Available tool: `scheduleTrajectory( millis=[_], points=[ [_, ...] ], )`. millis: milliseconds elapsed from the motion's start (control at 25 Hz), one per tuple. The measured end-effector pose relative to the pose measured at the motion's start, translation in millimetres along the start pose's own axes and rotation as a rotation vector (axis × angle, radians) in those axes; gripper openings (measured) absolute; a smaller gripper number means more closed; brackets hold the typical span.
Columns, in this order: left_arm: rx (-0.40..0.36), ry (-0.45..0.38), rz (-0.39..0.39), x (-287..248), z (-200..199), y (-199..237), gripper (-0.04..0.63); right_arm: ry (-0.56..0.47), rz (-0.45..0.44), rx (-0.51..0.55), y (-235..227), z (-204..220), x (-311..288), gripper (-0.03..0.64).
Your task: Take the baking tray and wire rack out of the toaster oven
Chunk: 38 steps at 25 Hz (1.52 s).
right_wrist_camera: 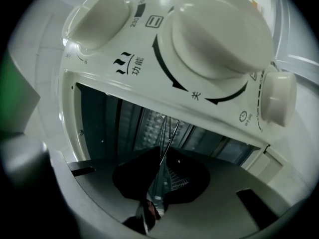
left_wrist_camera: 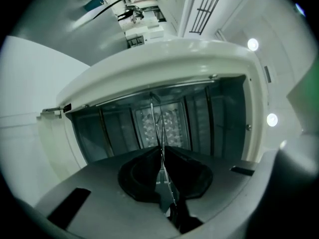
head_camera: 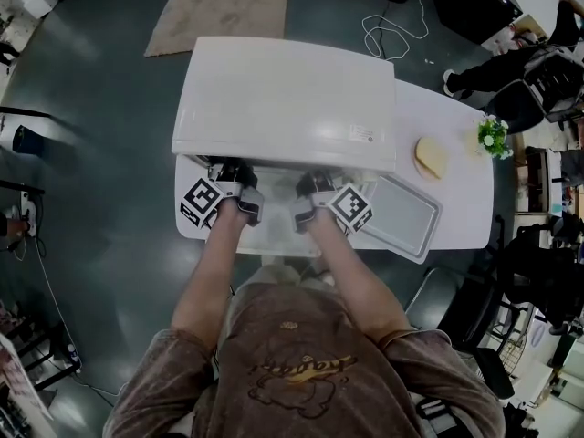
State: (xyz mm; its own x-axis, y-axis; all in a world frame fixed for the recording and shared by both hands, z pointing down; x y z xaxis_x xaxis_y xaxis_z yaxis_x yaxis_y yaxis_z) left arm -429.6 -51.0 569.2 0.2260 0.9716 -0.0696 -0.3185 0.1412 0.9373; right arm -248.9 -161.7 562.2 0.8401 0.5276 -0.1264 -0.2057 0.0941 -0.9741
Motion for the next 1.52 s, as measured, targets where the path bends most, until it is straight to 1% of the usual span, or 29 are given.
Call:
scheduleTrajectory(
  millis=[240,480,680,840,920,1120,1360,1440,1520],
  points=[
    [0.006,0.007,-0.004,6,1,-1,0.019,0.016,0.005,-0.014,2,3,5,0.031],
    [0.023,0.007,-0.013,31,9,0,0.015,0.054,0.006,-0.026,-1,15,26,0.028],
    [-0.016,0.034,-0.022,46,17,0,0.016,0.068,-0.003,-0.051,-5,22,42,0.021],
    [-0.029,0.043,-0.032,55,19,-2,0.017,0.078,-0.005,-0.06,-6,26,49,0.021],
    [-0.028,0.036,-0.034,60,20,-2,0.017,0.085,-0.008,-0.064,-5,29,53,0.02],
    [0.025,-0.007,-0.005,80,28,-4,0.015,0.11,-0.029,-0.076,-4,37,72,0.015],
    [0.036,-0.043,0.042,108,36,-16,0.011,0.141,-0.06,-0.077,3,47,99,0.012],
    [0.041,-0.054,0.046,117,38,-20,0.01,0.156,-0.072,-0.076,8,50,108,0.012],
    [0.036,-0.063,0.044,127,41,-23,0.011,0.17,-0.065,-0.07,9,52,116,0.012]
  ],
)
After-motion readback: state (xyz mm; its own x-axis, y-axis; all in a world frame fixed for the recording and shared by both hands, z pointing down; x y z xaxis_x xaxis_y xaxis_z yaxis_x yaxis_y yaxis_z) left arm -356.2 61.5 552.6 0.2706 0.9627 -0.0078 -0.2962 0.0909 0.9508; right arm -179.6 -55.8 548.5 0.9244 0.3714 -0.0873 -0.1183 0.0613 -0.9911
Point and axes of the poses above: the fingertips, and each gripper's own axes: x backward along the fingers, y to its left, z out of its underside, the point moved 3 cm from there along x, backward along the fingers, and after that the axes turned 10 degrees about -x, right-handed, at the moved point
